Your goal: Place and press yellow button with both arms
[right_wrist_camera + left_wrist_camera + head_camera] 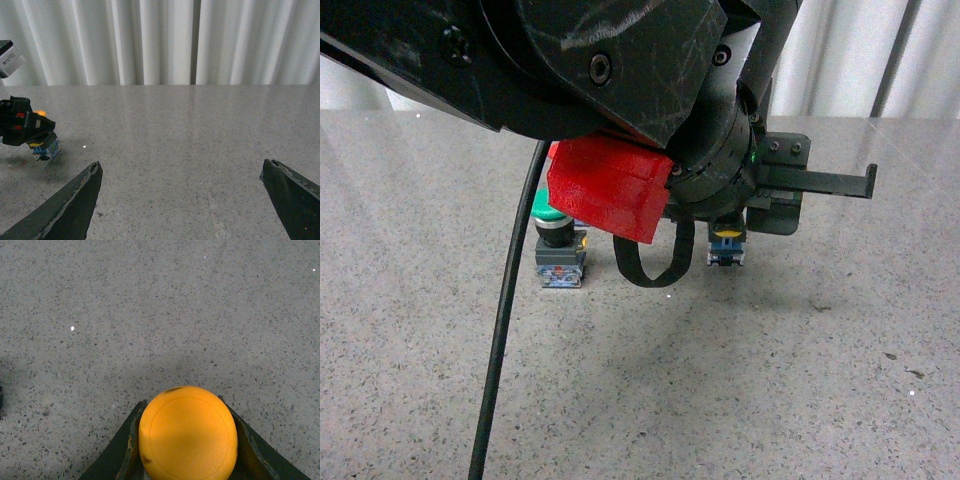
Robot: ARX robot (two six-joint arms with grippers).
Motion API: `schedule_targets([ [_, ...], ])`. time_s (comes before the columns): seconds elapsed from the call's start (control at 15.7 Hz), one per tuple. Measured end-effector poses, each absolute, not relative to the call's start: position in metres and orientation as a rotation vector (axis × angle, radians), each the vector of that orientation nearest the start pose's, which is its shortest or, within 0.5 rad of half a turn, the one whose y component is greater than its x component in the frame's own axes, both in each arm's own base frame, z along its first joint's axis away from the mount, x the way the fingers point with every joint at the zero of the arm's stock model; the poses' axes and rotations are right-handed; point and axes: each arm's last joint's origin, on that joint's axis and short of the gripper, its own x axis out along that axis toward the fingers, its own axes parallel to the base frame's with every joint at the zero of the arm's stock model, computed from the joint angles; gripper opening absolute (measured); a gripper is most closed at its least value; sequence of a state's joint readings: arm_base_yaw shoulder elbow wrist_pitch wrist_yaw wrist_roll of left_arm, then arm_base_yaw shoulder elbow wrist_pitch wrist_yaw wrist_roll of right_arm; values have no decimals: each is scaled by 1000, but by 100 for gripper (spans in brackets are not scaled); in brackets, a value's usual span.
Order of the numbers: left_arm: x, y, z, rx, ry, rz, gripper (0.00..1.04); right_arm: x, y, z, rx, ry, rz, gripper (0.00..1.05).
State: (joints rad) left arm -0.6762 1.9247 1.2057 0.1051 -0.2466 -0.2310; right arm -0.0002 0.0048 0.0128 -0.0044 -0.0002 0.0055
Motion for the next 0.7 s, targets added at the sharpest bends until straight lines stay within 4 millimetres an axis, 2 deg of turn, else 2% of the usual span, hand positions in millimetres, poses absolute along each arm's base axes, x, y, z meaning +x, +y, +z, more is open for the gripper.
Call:
schedule_targets([
  [0.19, 329, -254, 171, 50, 616, -325, 33, 97, 0, 167, 6, -4, 0, 98],
  [0.25, 329, -255, 170, 40, 618, -320, 38, 97, 0, 167, 6, -4, 0, 98],
  [0.38, 330, -255, 171, 24, 613, -327, 66, 97, 0, 167, 6, -4, 0, 98],
  [0.57, 331, -257, 175, 7, 592, -331, 94, 97, 0, 167, 6, -4, 0, 98],
  [0.64, 331, -257, 178, 6, 579, -334, 100, 97, 0, 167, 6, -4, 0, 98],
  [0.7, 331, -256, 184, 11, 554, -331, 97, 97, 0, 167, 6, -4, 0, 98],
])
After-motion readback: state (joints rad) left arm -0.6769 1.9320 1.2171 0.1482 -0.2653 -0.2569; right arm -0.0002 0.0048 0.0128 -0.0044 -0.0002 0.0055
